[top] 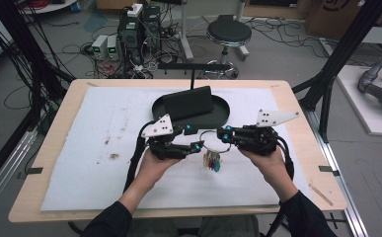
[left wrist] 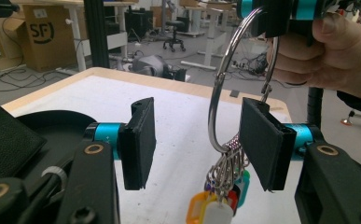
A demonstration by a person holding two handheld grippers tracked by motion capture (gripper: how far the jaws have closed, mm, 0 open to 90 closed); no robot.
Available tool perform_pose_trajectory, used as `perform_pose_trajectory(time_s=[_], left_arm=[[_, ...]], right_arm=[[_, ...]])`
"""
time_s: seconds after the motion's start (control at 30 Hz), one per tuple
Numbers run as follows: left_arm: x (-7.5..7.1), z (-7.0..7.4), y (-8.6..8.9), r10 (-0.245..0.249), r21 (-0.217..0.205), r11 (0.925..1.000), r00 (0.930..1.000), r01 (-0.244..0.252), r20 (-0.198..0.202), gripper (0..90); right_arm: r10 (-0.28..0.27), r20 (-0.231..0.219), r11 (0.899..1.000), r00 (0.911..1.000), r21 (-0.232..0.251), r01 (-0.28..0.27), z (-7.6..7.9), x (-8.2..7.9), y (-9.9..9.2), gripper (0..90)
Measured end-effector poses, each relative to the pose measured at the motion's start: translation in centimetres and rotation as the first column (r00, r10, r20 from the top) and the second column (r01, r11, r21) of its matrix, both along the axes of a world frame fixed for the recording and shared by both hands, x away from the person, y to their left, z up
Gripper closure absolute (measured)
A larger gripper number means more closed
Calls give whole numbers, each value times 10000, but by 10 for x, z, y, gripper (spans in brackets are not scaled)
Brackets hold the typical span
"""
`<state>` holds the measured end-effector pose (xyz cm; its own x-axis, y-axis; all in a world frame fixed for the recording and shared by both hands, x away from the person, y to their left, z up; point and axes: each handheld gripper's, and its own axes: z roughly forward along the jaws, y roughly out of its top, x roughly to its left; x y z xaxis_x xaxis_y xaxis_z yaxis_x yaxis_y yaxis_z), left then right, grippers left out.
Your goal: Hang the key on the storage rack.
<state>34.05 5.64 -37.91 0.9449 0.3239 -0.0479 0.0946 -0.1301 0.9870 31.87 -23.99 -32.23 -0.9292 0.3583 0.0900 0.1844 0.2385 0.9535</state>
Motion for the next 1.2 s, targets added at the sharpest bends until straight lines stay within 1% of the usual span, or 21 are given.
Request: perform_pose_trajectory(time_s=[0.1,0.23,0.37,0.43,0.5,0.7,0.77,0.87,0.97,1.1,1.2], left_arm=[[0,0,-1,-70,7,10000,10000,70,0,461],[-1,0,-2,-232,95,9997,9997,231,115,512],[-2,0,-3,-434,195,9989,9988,430,224,599],[-3,0,-3,-531,190,9984,9982,526,281,655],[-4,0,-3,-634,213,9978,9973,626,360,718],[-6,1,-3,-706,339,9971,9953,684,656,819],[-6,1,-3,-697,350,9971,9952,674,685,840],[-6,1,-2,-637,302,9976,9964,621,566,847],[-5,1,-1,-540,123,9985,9974,535,468,858],[-7,3,2,-362,-9,9993,9973,363,641,862],[-7,5,5,-291,-26,9996,9966,294,767,864]], right_arm=[[158,-69,9999,9999,-49,-158,0,-1,3,878],[272,-48,9996,9996,-75,-272,-1,-2,5,878],[347,-27,9994,9994,-85,-347,-1,-2,6,878],[328,11,9994,9995,-97,-328,-1,-1,5,878],[357,-48,9993,9994,-93,-358,-1,-1,5,878],[358,-61,9993,9993,-95,-358,-2,0,3,878],[394,-66,9992,9992,-78,-394,-2,0,2,878],[409,-86,9991,9991,-63,-409,-2,1,2,878],[448,-135,9990,9989,-40,-449,-3,1,3,876],[436,-63,9990,9990,-66,-436,-4,1,3,871],[243,-32,9996,9997,-140,-243,-5,2,3,848]])
